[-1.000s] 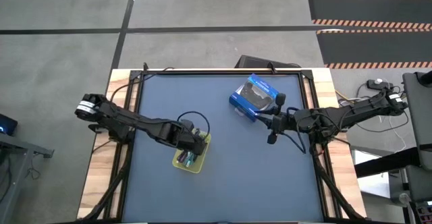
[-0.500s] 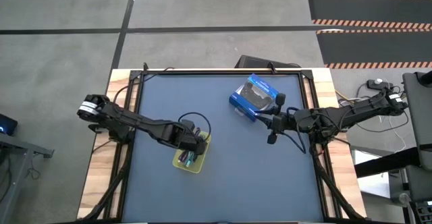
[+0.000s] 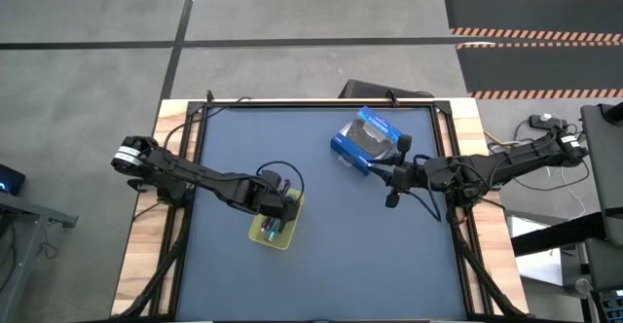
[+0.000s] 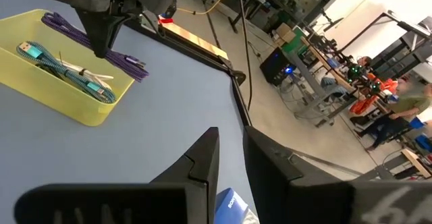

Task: Pick and place USB-C Cables
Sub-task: Put the violet charger cable into the yellow bin

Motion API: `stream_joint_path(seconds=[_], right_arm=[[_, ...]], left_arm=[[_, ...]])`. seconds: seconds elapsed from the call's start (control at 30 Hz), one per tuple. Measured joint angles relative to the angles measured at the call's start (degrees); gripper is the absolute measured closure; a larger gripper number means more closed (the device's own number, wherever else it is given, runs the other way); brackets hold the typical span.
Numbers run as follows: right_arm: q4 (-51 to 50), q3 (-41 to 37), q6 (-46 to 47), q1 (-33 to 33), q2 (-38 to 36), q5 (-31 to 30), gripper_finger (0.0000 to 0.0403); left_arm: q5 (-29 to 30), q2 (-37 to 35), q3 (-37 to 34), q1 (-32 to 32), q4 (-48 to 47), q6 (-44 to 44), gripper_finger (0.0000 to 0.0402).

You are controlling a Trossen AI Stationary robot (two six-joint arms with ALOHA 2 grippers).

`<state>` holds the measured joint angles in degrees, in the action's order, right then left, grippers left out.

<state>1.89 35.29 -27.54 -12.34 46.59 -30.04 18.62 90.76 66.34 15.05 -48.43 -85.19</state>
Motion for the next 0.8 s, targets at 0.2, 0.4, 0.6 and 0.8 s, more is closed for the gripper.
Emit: stream_joint_path(seconds=[0.2, 0.4, 0.6, 0.8], right_arm=[[-0.07, -0.02, -0.01, 0.00, 0.00, 0.00, 0.0344], [-0.11, -0.04, 0.01, 0.00, 0.00, 0.00, 0.0344], [-0.16, -0.07, 0.03, 0.00, 0.00, 0.00, 0.0344], [-0.35, -0.09, 0.03, 0.00, 0.00, -0.01, 0.0344]], left_arm=[[0.74, 0.00, -0.08, 0.05, 0.00, 0.00, 0.0384], [1.35, 0.00, -0.10, 0.09, -0.01, 0.01, 0.0384], [1.90, 0.19, -0.15, 0.46, 0.26, 0.00, 0.0384], [1.28, 2.79, -0.17, 0.59, 1.84, 0.04, 0.0384]])
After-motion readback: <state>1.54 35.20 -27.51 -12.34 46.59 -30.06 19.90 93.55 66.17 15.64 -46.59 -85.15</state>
